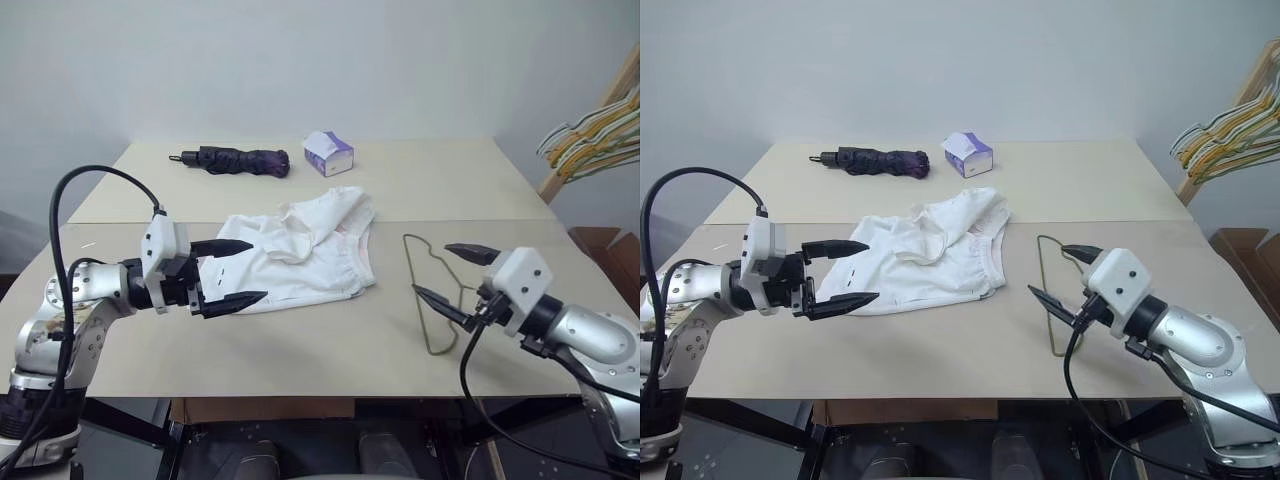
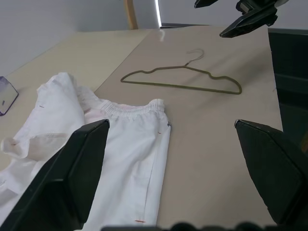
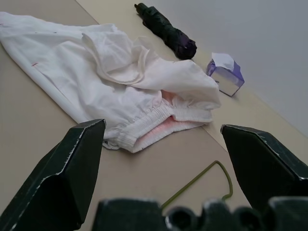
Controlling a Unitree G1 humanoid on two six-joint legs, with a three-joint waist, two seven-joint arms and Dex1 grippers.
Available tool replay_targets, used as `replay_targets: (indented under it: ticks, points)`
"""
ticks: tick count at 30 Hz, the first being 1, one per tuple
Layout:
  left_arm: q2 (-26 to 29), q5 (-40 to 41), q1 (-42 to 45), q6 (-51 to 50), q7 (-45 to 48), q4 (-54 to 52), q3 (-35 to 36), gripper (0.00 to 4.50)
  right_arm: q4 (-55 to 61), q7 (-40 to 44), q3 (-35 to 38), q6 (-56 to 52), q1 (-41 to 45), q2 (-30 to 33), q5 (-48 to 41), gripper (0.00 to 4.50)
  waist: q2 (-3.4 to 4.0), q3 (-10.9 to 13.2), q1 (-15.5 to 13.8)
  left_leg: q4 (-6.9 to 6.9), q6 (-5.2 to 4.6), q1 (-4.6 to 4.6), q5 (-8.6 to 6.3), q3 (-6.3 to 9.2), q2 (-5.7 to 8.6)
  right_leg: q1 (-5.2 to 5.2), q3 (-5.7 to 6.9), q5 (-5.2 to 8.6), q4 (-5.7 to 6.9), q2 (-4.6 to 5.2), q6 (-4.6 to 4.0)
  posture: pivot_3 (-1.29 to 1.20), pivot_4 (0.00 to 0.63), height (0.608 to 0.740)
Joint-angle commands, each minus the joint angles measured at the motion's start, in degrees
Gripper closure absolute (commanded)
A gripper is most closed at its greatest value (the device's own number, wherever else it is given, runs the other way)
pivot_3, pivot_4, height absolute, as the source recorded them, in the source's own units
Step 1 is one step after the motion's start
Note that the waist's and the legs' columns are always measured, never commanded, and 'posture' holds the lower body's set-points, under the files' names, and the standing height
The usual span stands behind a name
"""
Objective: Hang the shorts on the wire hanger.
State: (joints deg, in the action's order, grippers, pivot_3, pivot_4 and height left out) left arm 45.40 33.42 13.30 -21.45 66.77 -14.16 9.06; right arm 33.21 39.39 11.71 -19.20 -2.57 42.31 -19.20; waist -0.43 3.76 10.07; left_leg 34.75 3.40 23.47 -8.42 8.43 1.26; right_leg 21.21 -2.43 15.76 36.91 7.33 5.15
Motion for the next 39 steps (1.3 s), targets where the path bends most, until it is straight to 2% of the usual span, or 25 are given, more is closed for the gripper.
replay_targets:
  ticks: [1, 11, 17, 20, 22, 26, 33, 38, 39]
  points:
    - [-0.07, 0.51, 1.54, 0.46, -0.62, -0.43, 0.7, 0.0, 2.19, -0.43, 1.69, 0.18, 0.6, 0.29, -0.19, 0.04, 0.0, 0.0, 0.03, 0.0, 0.0, 0.0, 0.0, 0.0, 0.0, 0.0, 0.0, 0.0, 0.0, 0.0, 0.0, -0.22, 0.0, 0.74]
    - [0.29, -0.05, -0.92, 0.99, -2.02, -2.0, 1.75, 0.0, 1.41, -0.63, -0.71, 0.4, 2.01, -0.02, 0.79, 0.04, 0.0, 0.0, -0.04, 0.0, -0.04, -0.01, 0.03, 0.0, 0.0, -0.01, 0.0, 0.0, 0.01, 0.0, 0.01, -0.18, 0.0, 0.74]
    - [1.55, -0.06, -3.44, 1.77, -1.44, -2.06, 3.74, 0.0, -1.83, 2.9, -14.41, 5.0, 5.01, 6.16, 15.89, 0.04, 0.0, -0.01, -0.44, -0.01, 0.01, -0.06, -0.01, 0.0, -0.02, -0.01, 0.01, 0.0, 0.03, 0.0, -0.01, -0.17, 0.0, 0.74]
    - [2.35, -0.04, -4.31, 1.98, -0.56, -1.93, 4.13, 0.0, -3.94, 4.61, -21.13, 7.19, 6.91, 7.17, 21.74, 0.04, 0.0, 0.0, -0.71, -0.02, 0.05, -0.06, -0.03, -0.01, -0.02, 0.02, 0.0, 0.01, 0.02, 0.0, -0.01, -0.16, 0.0, 0.74]
    - [2.51, 0.13, -4.42, 2.0, -0.37, -1.87, 4.3, 0.0, -5.99, 5.21, -26.04, 8.05, 9.84, 5.86, 25.74, 0.04, 0.0, 0.0, -0.91, -0.02, 0.05, -0.05, -0.03, -0.01, -0.02, 0.01, 0.01, 0.01, 0.01, 0.0, -0.02, -0.17, 0.0, 0.74]
    - [2.44, -0.63, -4.85, 2.7, -0.36, -1.77, 4.13, 0.0, -15.34, 2.08, -36.97, 8.94, 19.73, -0.63, 39.58, 0.04, -0.02, -0.02, -0.65, -0.02, 0.04, -0.18, -0.02, -0.01, -0.03, -0.04, 0.02, -0.01, 0.07, 0.0, -0.01, -0.16, 0.0, 0.74]
    - [2.37, -0.61, -5.4, 2.83, -0.34, -2.09, 4.14, 0.0, -30.9, -2.64, -44.61, 12.69, 31.58, -7.14, 53.94, 0.04, -0.02, -0.02, -0.65, -0.05, -0.11, -0.14, 0.08, 0.01, -0.01, -0.02, 0.01, -0.21, 0.12, -0.01, 0.35, -0.15, 0.0, 0.74]
    - [2.27, -0.55, -5.62, 2.87, -0.49, -2.37, 4.08, 0.0, -40.08, -4.54, -47.76, 18.96, 37.13, -8.22, 59.75, 0.04, -0.02, -0.02, 0.01, -0.08, -0.12, -0.27, 0.08, 0.05, -0.02, -0.08, 0.02, -0.21, 0.17, -0.06, 0.37, -0.15, 0.0, 0.74]
    - [2.26, -0.59, -5.59, 2.92, -0.51, -2.29, 4.06, 0.0, -41.47, -4.98, -47.9, 19.79, 37.73, -8.63, 60.29, 0.39, -0.03, -0.03, 0.07, -0.08, -0.12, -0.31, 0.08, 0.05, -0.02, -0.11, 0.01, -0.21, 0.19, -0.06, 0.37, -0.15, 0.0, 0.74]
